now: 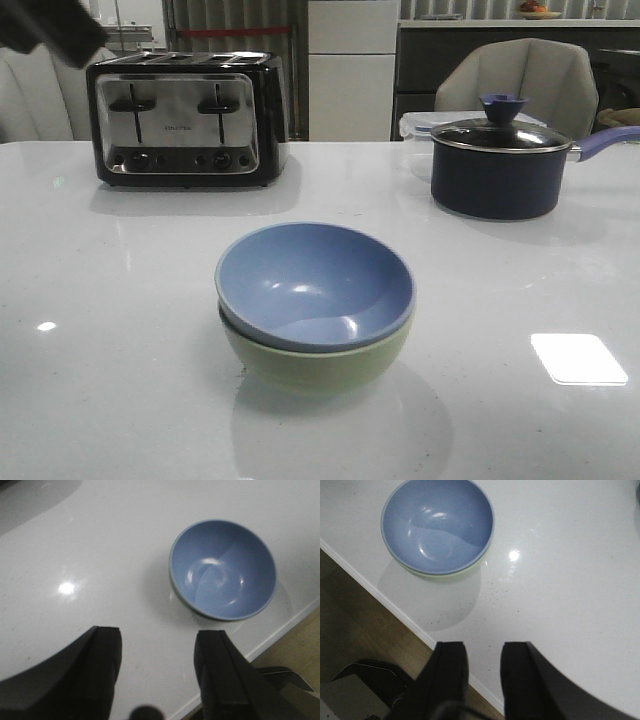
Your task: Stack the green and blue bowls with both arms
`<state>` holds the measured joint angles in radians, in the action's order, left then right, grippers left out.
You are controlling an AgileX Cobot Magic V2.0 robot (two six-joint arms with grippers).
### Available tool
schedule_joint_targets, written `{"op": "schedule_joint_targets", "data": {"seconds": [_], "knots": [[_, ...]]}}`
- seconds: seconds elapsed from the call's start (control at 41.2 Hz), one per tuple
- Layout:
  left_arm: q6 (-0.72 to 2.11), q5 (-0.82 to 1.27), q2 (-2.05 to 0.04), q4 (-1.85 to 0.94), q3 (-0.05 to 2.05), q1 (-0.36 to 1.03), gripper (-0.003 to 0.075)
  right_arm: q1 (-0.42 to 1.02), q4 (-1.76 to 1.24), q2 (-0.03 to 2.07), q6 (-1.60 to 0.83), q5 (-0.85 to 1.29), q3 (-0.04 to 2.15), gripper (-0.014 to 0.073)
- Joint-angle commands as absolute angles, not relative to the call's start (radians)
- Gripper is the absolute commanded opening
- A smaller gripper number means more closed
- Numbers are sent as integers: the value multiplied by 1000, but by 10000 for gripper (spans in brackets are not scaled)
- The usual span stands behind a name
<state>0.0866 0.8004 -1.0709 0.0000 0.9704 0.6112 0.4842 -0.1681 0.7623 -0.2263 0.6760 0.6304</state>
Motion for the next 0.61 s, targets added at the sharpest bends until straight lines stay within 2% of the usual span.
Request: {"op": "schedule_joint_targets", "data": {"seconds": [0.0,0.389,0.583], "knots": [[-7,770,-982,84,941,617,405,483,-165,756,-238,618,658,311],[-31,780,-694,81,727,617,405,483,-150,756,-238,618,658,311],[-31,776,-651,81,708,617,381,483,-145,756,-238,619,658,306]]}}
